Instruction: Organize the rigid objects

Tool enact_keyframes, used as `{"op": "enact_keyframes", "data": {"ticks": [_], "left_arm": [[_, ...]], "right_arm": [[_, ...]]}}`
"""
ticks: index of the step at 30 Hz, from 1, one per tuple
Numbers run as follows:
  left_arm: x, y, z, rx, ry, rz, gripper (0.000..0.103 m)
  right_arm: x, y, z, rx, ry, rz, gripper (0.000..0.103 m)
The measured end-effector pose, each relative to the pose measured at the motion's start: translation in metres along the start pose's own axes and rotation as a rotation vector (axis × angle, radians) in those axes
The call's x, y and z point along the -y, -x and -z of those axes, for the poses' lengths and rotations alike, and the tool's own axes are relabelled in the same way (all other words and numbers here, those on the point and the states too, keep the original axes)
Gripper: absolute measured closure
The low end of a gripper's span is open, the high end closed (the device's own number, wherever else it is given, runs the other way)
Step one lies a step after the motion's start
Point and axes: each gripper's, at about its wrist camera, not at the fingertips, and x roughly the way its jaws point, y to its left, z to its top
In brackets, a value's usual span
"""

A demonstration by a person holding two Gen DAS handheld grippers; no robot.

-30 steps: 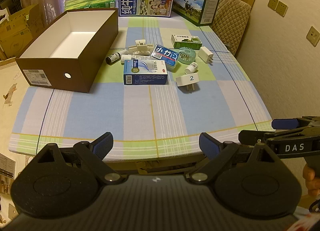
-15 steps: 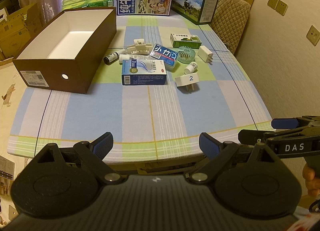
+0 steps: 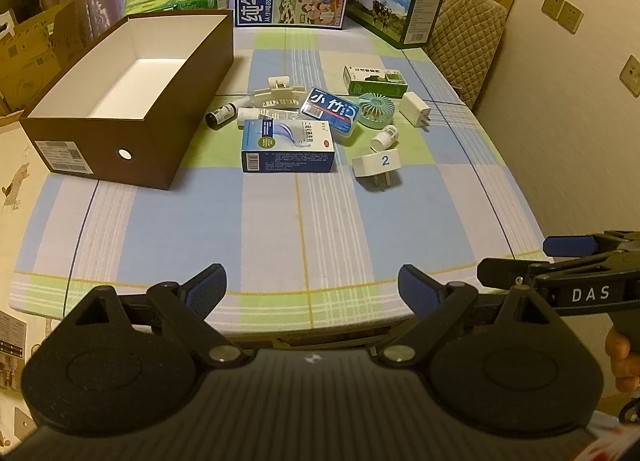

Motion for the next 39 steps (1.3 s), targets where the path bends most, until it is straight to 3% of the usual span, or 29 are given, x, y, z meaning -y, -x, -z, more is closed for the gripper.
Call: {"op": "enact_keyframes", "data": {"ticks": [16, 23, 39], "left_arm": [[0.001, -0.032, -0.031, -0.023, 0.024, -0.002, 0.012], [-0.001, -0.05, -0.044, -0.011, 0.04, -0.003, 0.012], [-0.01, -0.093, -0.058, 0.002, 0.094, -0.083, 0.016]], "right_arm": [[0.031, -0.016, -0.033, 0.004, -0.001, -0.015, 0.002], [0.048, -0.03, -0.053, -0.004, 0.019, -0.06, 0.002], [0.081, -0.07, -0.087, -0.02, 0.117, -0.128, 0.002]]}}
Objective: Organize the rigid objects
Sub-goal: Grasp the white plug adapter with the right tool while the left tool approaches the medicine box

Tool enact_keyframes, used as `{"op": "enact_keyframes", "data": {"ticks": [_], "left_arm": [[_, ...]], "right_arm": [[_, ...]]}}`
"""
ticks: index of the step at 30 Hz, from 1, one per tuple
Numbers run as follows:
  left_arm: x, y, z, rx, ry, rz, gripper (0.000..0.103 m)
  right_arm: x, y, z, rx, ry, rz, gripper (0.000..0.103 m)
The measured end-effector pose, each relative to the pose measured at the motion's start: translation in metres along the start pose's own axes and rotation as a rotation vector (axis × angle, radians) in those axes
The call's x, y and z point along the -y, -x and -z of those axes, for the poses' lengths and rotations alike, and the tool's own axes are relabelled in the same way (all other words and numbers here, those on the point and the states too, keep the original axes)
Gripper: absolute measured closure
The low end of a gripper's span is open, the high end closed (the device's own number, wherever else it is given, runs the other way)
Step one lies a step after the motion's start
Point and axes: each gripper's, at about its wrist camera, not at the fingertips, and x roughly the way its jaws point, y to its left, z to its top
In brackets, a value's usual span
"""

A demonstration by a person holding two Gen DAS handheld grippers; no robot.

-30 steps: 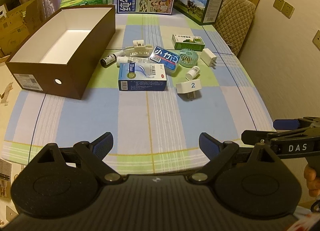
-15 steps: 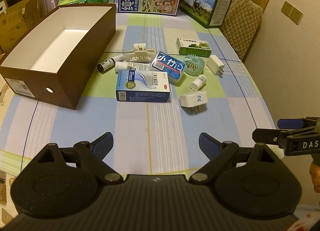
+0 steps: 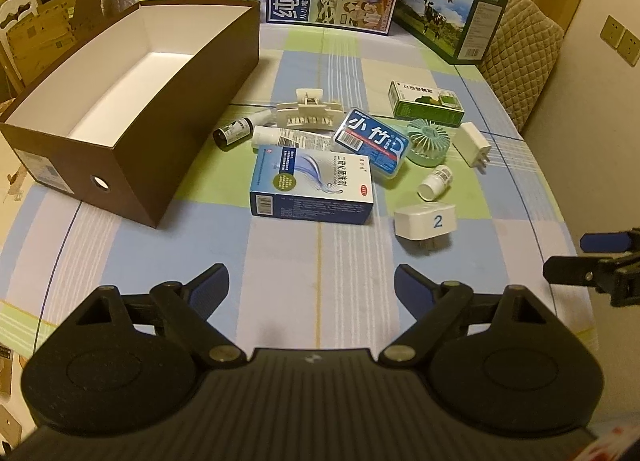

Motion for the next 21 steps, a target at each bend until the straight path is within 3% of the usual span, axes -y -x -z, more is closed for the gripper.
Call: {"op": "enact_keyframes", "data": {"ticks": [5, 8, 14, 18, 21], "left_arm": [[-0.009, -0.012, -0.005, -0.011, -0.013, 0.002, 0.016], [-0.016, -0.022, -0.01, -0.021, -0.028, 0.008, 0.016], [-0.031, -0.044, -0.024, -0.06, -0.084, 0.04, 0.017], [-0.038, -0.06, -0.033, -0.075, -0.129, 0.069, 0.017], [-0.042, -0.071, -0.038, -0.086, -0.156, 0.092, 0.017]], "right_arm": [[-0.004, -0.012, -0.005, 0.018, 0.005, -0.005, 0.003], [-0.011, -0.021, -0.006, 0.029, 0.009, -0.008, 0.011], [-0.027, -0.044, -0.011, 0.063, -0.015, 0.003, 0.014], [-0.038, -0.062, -0.013, 0.082, -0.003, 0.016, 0.026], [-0.045, -0.074, -0.015, 0.102, 0.005, 0.049, 0.027]]}}
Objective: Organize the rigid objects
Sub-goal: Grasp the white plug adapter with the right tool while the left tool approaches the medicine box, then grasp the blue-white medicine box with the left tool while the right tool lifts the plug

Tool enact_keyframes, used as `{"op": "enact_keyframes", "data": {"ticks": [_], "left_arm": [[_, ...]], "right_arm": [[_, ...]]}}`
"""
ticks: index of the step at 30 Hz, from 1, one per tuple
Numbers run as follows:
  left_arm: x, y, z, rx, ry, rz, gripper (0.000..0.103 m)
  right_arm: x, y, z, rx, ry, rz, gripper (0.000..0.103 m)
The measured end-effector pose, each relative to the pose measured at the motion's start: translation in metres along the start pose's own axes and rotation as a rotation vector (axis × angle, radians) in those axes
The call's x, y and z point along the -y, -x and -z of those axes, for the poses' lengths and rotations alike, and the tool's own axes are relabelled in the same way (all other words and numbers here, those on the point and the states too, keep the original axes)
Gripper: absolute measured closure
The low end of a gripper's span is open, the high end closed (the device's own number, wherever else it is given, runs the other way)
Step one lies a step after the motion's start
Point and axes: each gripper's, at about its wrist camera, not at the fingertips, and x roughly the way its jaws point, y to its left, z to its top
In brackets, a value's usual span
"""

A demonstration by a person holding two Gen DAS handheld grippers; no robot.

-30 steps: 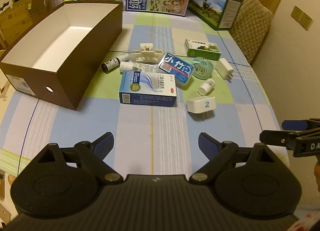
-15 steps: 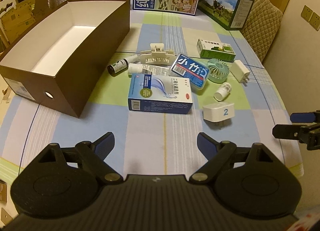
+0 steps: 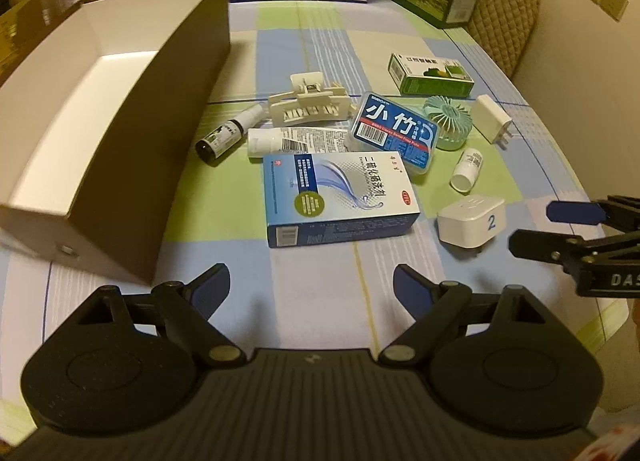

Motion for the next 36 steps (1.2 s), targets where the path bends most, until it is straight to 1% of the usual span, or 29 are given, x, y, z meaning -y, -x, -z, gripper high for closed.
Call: {"op": "enact_keyframes", "data": {"ticks": [2, 3, 7, 11, 13, 16, 18, 23, 28, 32, 36], "left_arm": [[-0.004, -0.006, -0.003, -0.003, -0.012, 0.012, 0.017], [-0.005, -0.009, -0.005, -0.005, 0.025, -0.005, 0.017], [-0.012, -0.021, -0.01, -0.021, 0.011, 0.01, 0.017], [-0.017, -0.031, -0.014, -0.03, -0.004, 0.026, 0.017], [-0.019, -0.035, -0.015, -0.034, -0.011, 0.032, 0.017], [-0.021, -0.04, -0.017, -0.031, -0.023, 0.039, 0.017], [-0.022, -0.044, -0.018, -0.028, -0.034, 0.044, 0.017], [-0.022, -0.049, -0.019, -0.017, -0.06, 0.064, 0.017], [-0.017, -0.053, -0.019, 0.01, -0.097, 0.093, 0.018], [-0.007, -0.052, -0.018, 0.037, -0.129, 0.126, 0.021], [0.006, -0.053, -0.017, 0.037, -0.15, 0.145, 0.022]], "right_arm": [[-0.004, -0.009, 0.0, 0.003, 0.014, 0.02, 0.027], [-0.007, -0.014, -0.001, 0.0, 0.023, 0.033, 0.027], [-0.012, -0.031, 0.0, -0.026, 0.047, 0.077, 0.027], [-0.014, -0.045, -0.001, -0.044, 0.063, 0.098, 0.029], [-0.015, -0.05, -0.001, -0.053, 0.072, 0.111, 0.033], [-0.012, -0.057, -0.001, -0.074, 0.069, 0.106, 0.044], [-0.013, -0.059, -0.001, -0.077, 0.07, 0.099, 0.047], [-0.01, -0.056, 0.0, -0.071, 0.075, 0.119, 0.048], [0.007, -0.047, 0.001, -0.08, 0.02, 0.156, 0.048], [0.027, -0.036, 0.004, -0.084, -0.036, 0.196, 0.048], [0.049, -0.022, 0.009, -0.081, -0.1, 0.238, 0.048]]}}
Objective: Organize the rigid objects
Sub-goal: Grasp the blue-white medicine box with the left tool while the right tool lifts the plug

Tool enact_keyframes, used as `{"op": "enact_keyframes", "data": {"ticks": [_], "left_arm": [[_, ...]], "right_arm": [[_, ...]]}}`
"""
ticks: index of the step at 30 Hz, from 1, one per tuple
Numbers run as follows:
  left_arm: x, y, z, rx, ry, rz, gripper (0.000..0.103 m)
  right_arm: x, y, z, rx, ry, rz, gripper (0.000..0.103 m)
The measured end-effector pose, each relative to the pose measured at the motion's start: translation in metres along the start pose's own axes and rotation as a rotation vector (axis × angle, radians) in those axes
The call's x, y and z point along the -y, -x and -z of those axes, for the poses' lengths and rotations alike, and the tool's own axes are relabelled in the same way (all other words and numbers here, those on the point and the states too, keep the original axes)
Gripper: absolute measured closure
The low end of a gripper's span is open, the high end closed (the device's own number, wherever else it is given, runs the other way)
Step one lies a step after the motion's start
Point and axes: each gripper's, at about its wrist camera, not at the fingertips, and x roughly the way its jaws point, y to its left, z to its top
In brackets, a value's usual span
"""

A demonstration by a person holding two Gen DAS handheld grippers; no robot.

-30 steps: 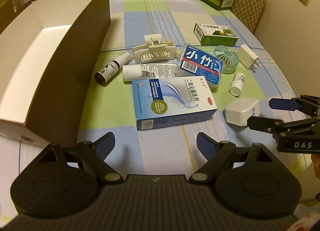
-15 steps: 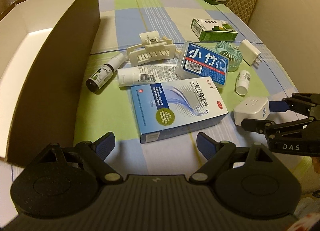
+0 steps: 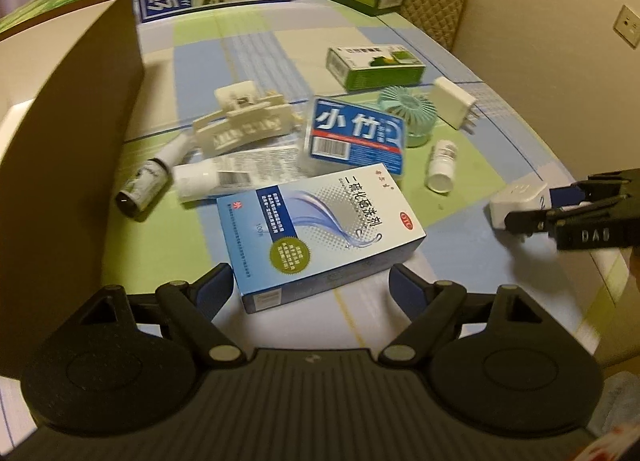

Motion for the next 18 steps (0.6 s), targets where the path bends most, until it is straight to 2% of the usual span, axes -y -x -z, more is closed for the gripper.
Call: {"op": "enact_keyframes", "data": {"ticks": [3, 6, 11, 18], "left_arm": [[0.015, 0.0, 0.0, -0.01, -0.012, 0.06, 0.023], [0.034, 0.001, 0.001, -0.022, -0.07, 0.102, 0.023], [0.045, -0.002, -0.003, -0.016, -0.179, 0.045, 0.023], [0.047, -0.019, -0.018, 0.006, -0.383, -0.001, 0.019]], "right_arm": [[0.021, 0.006, 0.003, -0.002, -0.047, 0.035, 0.048], [0.039, 0.011, 0.006, -0.004, -0.083, 0.067, 0.048], [0.064, 0.021, 0.017, -0.001, -0.133, 0.101, 0.048], [0.072, 0.03, 0.03, 0.003, -0.162, 0.098, 0.048]]}}
